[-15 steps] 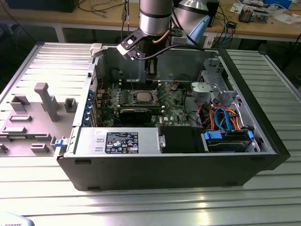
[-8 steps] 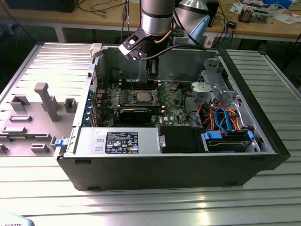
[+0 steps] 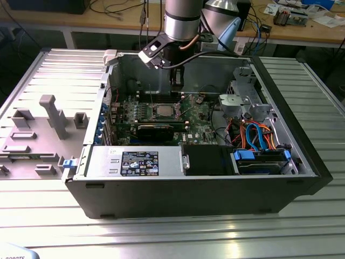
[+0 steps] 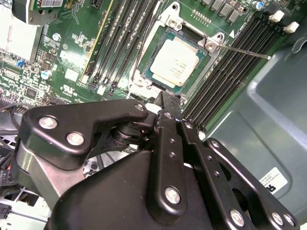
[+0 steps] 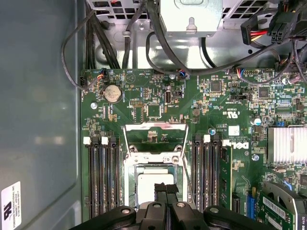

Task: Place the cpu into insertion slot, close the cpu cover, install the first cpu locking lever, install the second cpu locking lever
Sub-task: 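Close the cpu cover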

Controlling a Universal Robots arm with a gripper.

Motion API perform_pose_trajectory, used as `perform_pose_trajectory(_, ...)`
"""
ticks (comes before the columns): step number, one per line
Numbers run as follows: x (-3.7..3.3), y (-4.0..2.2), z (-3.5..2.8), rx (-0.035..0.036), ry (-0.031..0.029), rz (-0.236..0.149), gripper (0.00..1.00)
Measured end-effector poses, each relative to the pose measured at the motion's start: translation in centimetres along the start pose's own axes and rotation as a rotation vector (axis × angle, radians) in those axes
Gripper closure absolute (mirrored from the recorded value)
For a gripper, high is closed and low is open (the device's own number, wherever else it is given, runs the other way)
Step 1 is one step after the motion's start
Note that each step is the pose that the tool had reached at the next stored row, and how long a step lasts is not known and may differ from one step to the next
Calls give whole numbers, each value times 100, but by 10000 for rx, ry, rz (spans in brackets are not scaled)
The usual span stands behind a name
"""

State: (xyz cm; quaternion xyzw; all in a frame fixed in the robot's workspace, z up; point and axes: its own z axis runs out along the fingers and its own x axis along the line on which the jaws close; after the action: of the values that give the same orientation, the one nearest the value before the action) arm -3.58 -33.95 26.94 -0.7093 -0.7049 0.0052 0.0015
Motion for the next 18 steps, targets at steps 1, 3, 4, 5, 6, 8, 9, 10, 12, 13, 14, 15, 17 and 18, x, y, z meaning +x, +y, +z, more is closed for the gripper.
perform_pose_trajectory(1, 0, 1, 0, 1, 1, 0, 89)
perform_pose_trajectory(3, 0, 4, 0, 0, 0, -1, 89)
perform_pose_trajectory(4, 0, 8, 0, 0, 1, -3, 89)
perform_pose_trajectory(5, 0, 13, 0, 1, 0, 0, 89)
perform_pose_trajectory(6, 0, 13, 0, 0, 1, 2, 89)
perform_pose_trajectory(8, 0, 14, 0, 0, 1, 0, 89)
perform_pose_trajectory(9, 0, 14, 0, 1, 1, 0, 89)
perform_pose_trajectory(10, 0, 14, 0, 1, 1, -1, 89)
perform_pose_trajectory(12, 0, 14, -22, 0, 1, 0, 89)
perform_pose_trajectory(13, 0, 14, -52, 1, 0, -1, 89)
perform_pose_trajectory(14, 0, 13, -71, 0, 0, 0, 89)
perform_pose_trajectory(15, 0, 13, -86, 0, 0, 0, 89)
perform_pose_trajectory(17, 0, 13, -98, 0, 2, 0, 89)
perform_pose_trajectory(18, 0, 13, -98, -1, 3, 0, 89)
